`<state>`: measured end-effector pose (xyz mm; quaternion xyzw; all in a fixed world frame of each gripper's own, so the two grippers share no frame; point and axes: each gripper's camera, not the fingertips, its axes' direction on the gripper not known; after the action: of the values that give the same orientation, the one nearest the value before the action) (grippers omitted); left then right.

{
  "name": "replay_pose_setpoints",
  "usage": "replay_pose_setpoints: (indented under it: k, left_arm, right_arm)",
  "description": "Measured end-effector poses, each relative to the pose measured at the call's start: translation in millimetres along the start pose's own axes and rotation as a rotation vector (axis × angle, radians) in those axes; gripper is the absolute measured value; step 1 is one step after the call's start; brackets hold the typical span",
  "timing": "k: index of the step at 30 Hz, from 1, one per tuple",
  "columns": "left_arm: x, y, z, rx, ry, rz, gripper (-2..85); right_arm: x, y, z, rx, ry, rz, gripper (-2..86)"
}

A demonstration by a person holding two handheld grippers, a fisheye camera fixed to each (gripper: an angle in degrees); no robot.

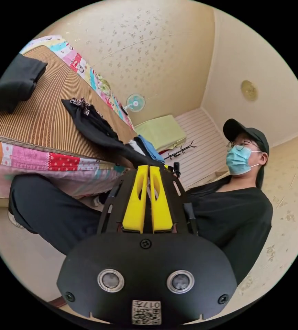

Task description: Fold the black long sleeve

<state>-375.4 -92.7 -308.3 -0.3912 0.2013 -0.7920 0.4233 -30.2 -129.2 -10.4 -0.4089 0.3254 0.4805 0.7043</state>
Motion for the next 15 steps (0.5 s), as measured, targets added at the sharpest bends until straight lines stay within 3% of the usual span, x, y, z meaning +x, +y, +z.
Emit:
replay_pose_setpoints:
  k: [5, 8, 15]
  left_arm:
    - [-1.8, -9.0, -9.9, 0.123, 0.057, 0.019, -0.9]
    - [-27.8, -58.6, -3.7, 0.182, 0.027, 0.0, -0.8]
    - [-135.9, -198.8, 38.8, 0.378, -0.194, -0.182, 3.4]
  right_arm:
    - [7.6, -17.5, -4.2, 0.065, 0.003, 0.089, 1.2]
    - [12.3, -71.5, 15.3, 0.108, 0.095, 0.069, 1.4]
    - [54.0, -245.1, 132.2, 0.117, 0.583, 0.088, 4.2]
